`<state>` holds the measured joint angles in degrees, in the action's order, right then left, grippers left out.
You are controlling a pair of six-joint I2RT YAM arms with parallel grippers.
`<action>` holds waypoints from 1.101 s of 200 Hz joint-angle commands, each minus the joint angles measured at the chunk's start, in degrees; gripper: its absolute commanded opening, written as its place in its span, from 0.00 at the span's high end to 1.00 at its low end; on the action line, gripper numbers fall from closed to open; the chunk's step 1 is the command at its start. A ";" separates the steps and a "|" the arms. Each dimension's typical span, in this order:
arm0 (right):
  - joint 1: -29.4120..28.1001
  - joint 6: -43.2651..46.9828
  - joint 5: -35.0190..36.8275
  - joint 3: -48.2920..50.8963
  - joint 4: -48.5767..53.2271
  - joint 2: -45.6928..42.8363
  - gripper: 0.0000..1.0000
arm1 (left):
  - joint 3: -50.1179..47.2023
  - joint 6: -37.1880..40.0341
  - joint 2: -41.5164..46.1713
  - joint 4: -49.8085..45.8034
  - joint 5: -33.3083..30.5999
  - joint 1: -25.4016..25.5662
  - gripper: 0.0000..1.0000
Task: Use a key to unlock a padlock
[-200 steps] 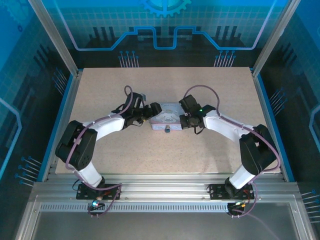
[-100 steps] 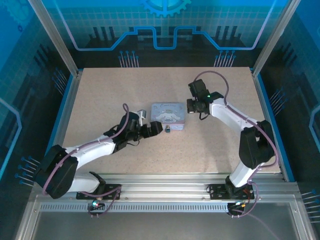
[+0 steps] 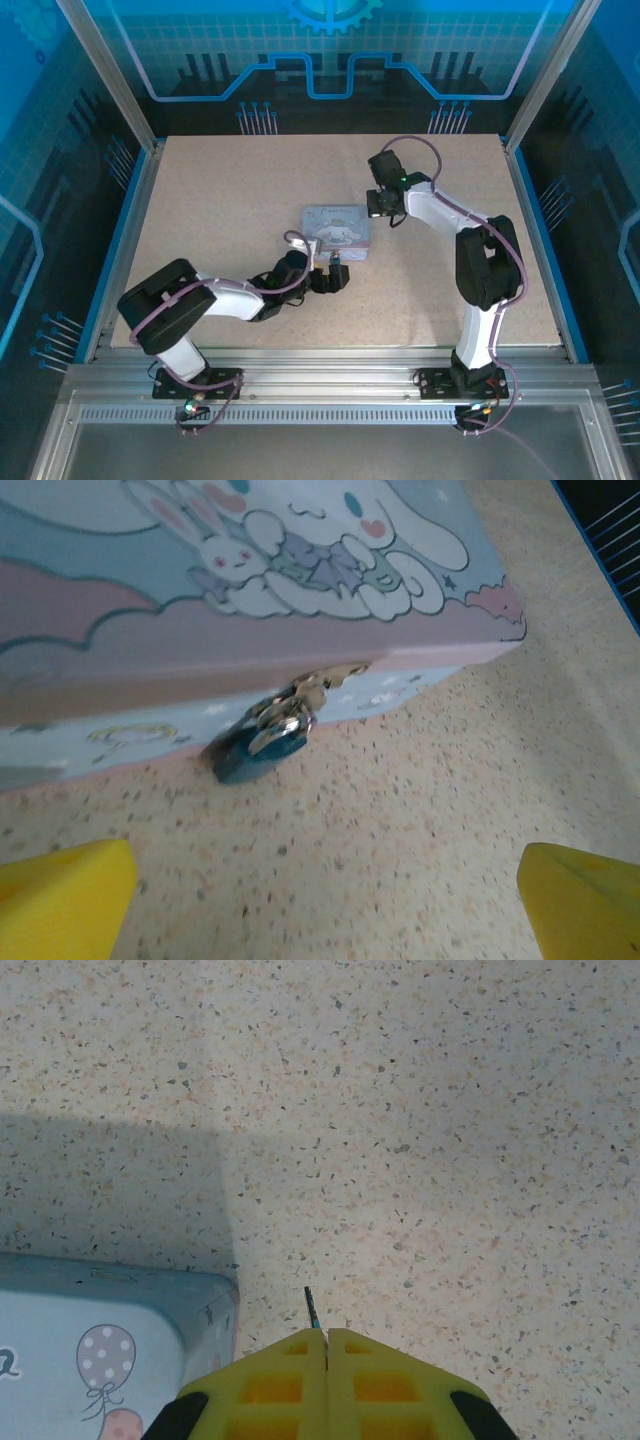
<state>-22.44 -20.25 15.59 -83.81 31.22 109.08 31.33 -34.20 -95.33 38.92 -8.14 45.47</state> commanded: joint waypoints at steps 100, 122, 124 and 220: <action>0.30 0.56 -3.85 -0.83 -2.26 2.26 1.00 | 9.49 5.27 -13.01 9.61 -2.49 1.41 0.01; 0.18 0.53 -4.38 -0.60 -2.66 2.32 1.00 | 9.85 5.61 -14.20 10.71 -1.90 1.41 0.03; 0.11 0.42 -4.42 -0.53 -2.75 2.29 1.00 | 9.97 5.58 -14.36 10.69 -1.77 1.38 0.03; -0.21 0.23 -4.61 0.25 -2.86 1.25 1.00 | 8.70 2.99 -19.34 24.58 6.35 -0.52 0.28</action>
<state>-22.46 -20.27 11.53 -83.79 28.67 110.30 40.58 -29.93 -113.36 55.86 -7.62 45.89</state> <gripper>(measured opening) 0.059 0.762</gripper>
